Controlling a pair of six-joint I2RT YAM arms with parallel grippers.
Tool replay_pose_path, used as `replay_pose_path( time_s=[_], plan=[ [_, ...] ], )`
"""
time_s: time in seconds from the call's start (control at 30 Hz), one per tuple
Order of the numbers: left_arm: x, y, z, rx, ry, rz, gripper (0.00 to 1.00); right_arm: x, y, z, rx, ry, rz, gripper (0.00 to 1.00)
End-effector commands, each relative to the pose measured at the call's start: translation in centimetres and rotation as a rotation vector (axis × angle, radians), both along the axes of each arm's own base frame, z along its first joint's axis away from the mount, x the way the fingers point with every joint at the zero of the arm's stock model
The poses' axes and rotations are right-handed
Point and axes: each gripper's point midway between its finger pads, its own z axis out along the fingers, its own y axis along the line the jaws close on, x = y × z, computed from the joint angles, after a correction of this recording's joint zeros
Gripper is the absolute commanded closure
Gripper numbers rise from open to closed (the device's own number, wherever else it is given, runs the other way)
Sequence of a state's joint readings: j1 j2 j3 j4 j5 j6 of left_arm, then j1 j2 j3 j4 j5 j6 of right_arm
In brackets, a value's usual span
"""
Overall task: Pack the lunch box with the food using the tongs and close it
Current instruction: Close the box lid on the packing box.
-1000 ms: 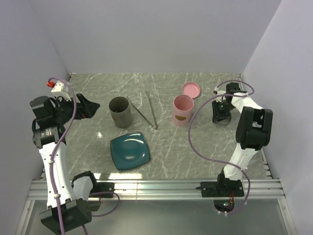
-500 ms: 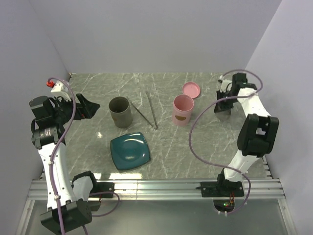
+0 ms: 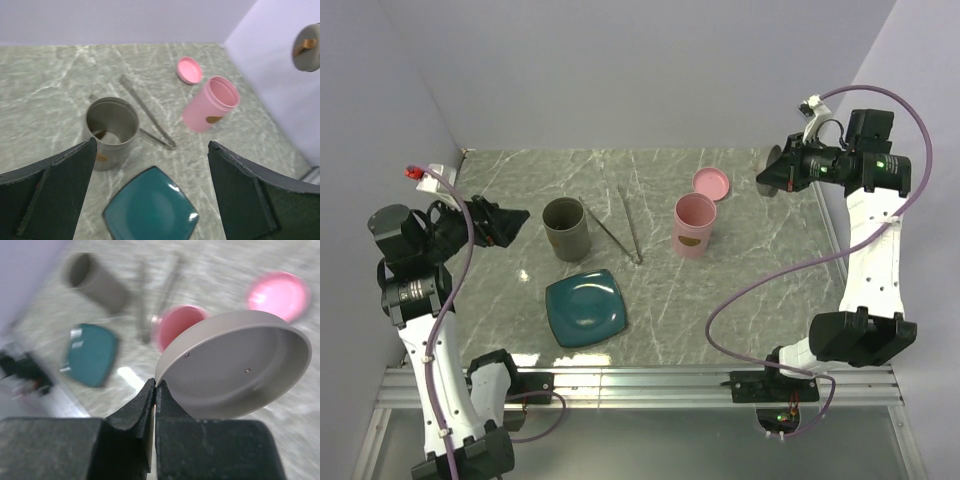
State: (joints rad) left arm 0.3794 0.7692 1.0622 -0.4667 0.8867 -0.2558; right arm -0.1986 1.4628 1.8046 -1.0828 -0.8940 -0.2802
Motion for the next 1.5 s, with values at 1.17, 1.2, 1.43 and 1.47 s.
replay_pose_path(
  time_s=[1.17,1.2,1.43,1.47],
  plan=[
    [-7.3,-10.5,5.2,0.088,-0.702,-0.488,0.17,-17.4,24.8,7.2,0.521,0.271,1.246,1.0],
    [-6.3,-10.5,5.0,0.089,-0.696,-0.465,0.19,-17.3,24.9,7.2,0.522,0.291,1.24,1.0],
    [-4.2,-13.0,3.4,0.151,-0.757,-0.463,0.25,-16.6,25.5,7.1,0.519,0.311,1.23,1.0],
    [-4.5,-13.6,3.5,0.159,-0.777,-0.482,0.27,-16.6,25.6,7.0,0.519,0.317,1.231,1.0]
  ],
)
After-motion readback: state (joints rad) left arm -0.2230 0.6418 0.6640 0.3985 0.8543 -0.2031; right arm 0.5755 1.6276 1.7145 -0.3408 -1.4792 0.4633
